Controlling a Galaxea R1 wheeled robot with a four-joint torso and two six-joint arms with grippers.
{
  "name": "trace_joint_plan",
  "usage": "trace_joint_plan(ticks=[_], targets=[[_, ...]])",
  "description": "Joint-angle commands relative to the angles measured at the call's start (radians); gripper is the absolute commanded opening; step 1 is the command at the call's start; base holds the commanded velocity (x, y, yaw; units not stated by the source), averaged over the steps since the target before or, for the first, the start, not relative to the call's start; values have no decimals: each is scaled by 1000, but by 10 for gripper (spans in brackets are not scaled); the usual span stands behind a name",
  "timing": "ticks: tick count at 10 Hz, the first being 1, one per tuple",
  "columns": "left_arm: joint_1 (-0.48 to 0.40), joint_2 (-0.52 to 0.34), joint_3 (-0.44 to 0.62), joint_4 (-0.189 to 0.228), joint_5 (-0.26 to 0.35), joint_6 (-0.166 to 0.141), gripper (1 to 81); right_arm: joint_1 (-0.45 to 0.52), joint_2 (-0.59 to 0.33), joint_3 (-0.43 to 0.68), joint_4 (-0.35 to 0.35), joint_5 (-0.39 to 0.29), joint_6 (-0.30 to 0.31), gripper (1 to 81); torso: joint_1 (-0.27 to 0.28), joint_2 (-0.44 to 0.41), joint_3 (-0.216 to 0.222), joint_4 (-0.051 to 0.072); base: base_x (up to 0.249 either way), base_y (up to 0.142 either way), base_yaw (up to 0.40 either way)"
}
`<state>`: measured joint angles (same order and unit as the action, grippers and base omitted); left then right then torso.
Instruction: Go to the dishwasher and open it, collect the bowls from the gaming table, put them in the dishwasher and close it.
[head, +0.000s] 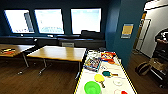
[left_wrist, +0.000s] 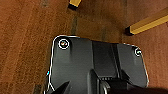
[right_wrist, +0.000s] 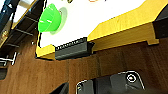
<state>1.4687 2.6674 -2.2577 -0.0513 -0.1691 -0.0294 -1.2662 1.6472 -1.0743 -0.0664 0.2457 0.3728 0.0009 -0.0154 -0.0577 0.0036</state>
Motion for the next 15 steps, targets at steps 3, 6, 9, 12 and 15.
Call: trace_joint_plan(ticks=[3,6,9,12,15], targets=[[-54,-64,76,-1,40,-1,811,266,-168,32,4,-115,162,811,0,0,0,0,0,0,0],[-54,-55,61,-2,40,-3,811,482,-119,-30,5,-293,262,811,0,0,0,0,0,0,0],[-54,-44,46,-13,40,-1,811,638,-65,-71,7,-421,317,811,0,0,0,0,0,0,0],[-54,-40,38,-16,40,-3,811,696,30,-165,7,-459,339,811,0,0,-1,0,0,0,0],[-55,-35,38,-22,40,-3,811,790,110,-260,31,-528,356,811,0,0,-1,0,0,0,0]])
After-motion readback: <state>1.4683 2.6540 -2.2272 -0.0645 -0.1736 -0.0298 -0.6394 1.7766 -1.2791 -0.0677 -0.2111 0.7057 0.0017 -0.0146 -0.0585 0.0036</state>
